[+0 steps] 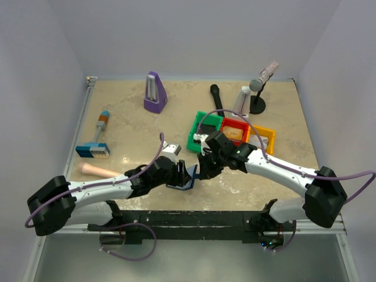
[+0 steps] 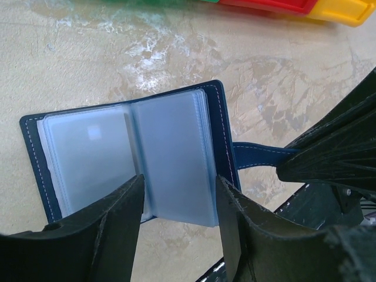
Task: Take the credit cards out of the card holder
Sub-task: Remove the credit card from the card holder.
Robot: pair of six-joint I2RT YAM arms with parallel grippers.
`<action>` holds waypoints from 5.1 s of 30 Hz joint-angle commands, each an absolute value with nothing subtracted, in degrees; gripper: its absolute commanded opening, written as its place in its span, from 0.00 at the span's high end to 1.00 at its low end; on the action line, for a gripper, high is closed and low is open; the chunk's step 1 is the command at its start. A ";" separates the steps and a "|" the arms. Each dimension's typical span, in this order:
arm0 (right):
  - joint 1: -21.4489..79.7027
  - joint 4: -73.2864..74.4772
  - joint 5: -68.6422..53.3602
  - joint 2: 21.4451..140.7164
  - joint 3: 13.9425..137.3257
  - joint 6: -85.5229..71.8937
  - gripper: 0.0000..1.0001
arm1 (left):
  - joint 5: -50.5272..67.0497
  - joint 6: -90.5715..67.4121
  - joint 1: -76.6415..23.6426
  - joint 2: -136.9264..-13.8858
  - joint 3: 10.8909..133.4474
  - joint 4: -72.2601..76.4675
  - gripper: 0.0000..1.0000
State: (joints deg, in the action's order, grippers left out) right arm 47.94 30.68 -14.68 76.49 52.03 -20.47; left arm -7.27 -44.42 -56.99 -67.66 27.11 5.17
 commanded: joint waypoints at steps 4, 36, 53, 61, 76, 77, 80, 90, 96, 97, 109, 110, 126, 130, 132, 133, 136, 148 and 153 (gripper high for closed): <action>47.99 28.65 -15.64 76.29 52.03 -19.51 1.00 | -6.77 -45.35 -56.51 -68.73 26.72 7.82 0.44; 47.11 28.83 -14.24 76.90 51.06 -18.81 1.00 | -17.14 -45.97 -53.70 -61.96 26.28 -3.43 0.45; 46.58 28.48 -14.50 78.22 50.63 -18.81 1.00 | -9.06 -45.62 -53.79 -70.93 27.51 3.60 0.45; 46.49 28.39 -14.85 78.66 50.89 -18.81 1.00 | -8.00 -45.44 -53.79 -73.73 28.12 3.25 0.45; 45.00 29.00 -12.31 78.75 50.19 -21.18 0.70 | 1.40 -43.77 -53.79 -78.93 29.53 10.81 0.46; 44.91 29.26 -11.70 78.23 50.10 -21.53 0.65 | 1.75 -43.68 -53.79 -79.10 29.53 11.07 0.46; 44.82 30.14 -9.50 75.86 50.27 -22.50 0.52 | 2.28 -43.59 -53.79 -79.10 29.09 12.21 0.46; 44.82 31.11 -8.26 71.10 51.50 -24.70 0.47 | 6.59 -43.77 -53.79 -78.49 27.42 19.59 0.46; 44.30 30.50 -8.78 73.47 51.07 -25.93 0.47 | 9.75 -43.16 -53.88 -79.54 27.78 22.23 0.47; 44.12 30.06 -9.22 73.82 50.80 -26.19 0.47 | 10.19 -43.07 -53.96 -79.72 27.77 22.76 0.47; 43.77 26.99 -10.73 77.88 50.01 -26.63 0.52 | 7.12 -43.24 -53.96 -72.78 23.64 23.29 0.48; 43.77 26.37 -10.46 76.74 49.57 -26.72 0.52 | 7.03 -43.24 -53.96 -72.51 23.47 23.12 0.47; 44.38 22.33 -18.80 78.92 49.05 -23.82 0.85 | -6.94 -47.98 -53.09 -57.03 17.40 11.79 0.53; 44.47 21.71 -20.56 81.90 49.13 -23.03 0.89 | -7.21 -49.22 -53.00 -59.67 18.37 11.42 0.57; 44.47 22.06 -20.22 83.75 49.04 -22.68 0.89 | -7.38 -49.83 -53.00 -61.08 18.72 11.25 0.58; 44.56 22.41 -19.87 84.54 48.96 -22.85 0.89 | -7.56 -50.09 -53.00 -61.61 18.89 10.99 0.59; 44.56 22.76 -18.73 86.13 48.25 -23.20 0.91 | -7.82 -50.27 -53.00 -63.10 19.60 10.29 0.60; 44.47 23.82 -15.47 89.82 47.11 -24.78 0.94 | -6.51 -48.96 -52.91 -66.36 21.27 10.63 0.59; 44.47 23.99 -15.12 90.61 47.28 -24.87 0.94 | -5.63 -48.43 -52.91 -66.62 21.71 11.42 0.58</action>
